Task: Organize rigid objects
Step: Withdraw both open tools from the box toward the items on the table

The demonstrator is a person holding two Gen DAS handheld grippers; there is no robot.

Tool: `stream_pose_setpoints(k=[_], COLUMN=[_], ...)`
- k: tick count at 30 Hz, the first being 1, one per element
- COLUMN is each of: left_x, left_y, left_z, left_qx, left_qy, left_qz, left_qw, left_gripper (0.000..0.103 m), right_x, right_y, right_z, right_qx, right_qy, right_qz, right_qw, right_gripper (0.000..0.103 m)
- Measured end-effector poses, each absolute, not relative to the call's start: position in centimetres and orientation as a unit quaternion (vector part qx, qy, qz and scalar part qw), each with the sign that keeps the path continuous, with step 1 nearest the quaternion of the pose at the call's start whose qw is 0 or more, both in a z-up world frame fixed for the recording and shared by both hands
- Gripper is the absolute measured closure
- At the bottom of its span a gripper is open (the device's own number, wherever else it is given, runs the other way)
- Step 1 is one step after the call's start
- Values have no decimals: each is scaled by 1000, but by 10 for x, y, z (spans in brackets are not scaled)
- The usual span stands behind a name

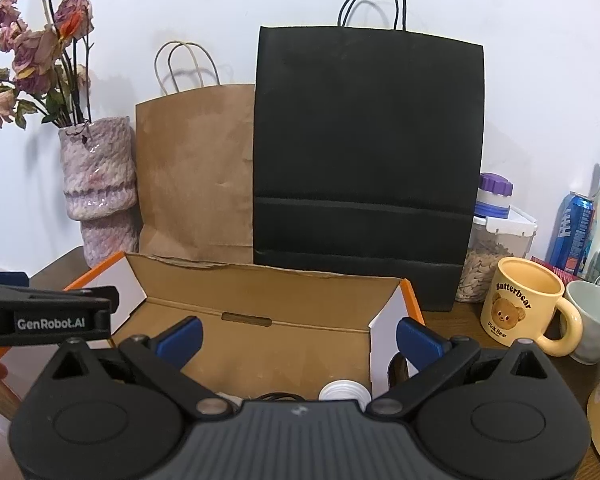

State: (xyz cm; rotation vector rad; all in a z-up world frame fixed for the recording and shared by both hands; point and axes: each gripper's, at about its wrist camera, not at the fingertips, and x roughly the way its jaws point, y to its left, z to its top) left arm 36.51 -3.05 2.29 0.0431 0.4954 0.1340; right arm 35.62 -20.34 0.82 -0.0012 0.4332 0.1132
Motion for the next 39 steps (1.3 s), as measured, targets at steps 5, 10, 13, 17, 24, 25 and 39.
stream_pose_setpoints(k=[5,10,13,17,24,25,39], left_x=[362,357,353,346,330,327,278], left_y=[-30,-29,-28,-27,-28,-27,-21], left_z=[25,29,32,36,43,43,51], left_qx=[20,16,14,13,19,19,20], left_qy=[241,235,233,230,219,219,209], left_qz=[65,64,63,64,68,68,60], left_qw=[968,970,970,971,973,973,976], left_gripper=[0,0,0,0,0,0,0], right_x=[352,347,343,334,316,313,257], right_y=[-205,-207,-208,-208,-210,-210,-211], right_z=[13,18,21,25,32,33,41], right_qx=[1,8,11,10,6,5,-4], right_qy=[208,200,197,189,177,176,161], right_qz=[57,60,62,62,65,65,70], right_qw=[977,978,978,980,982,982,984], right_gripper=[0,0,0,0,0,0,0])
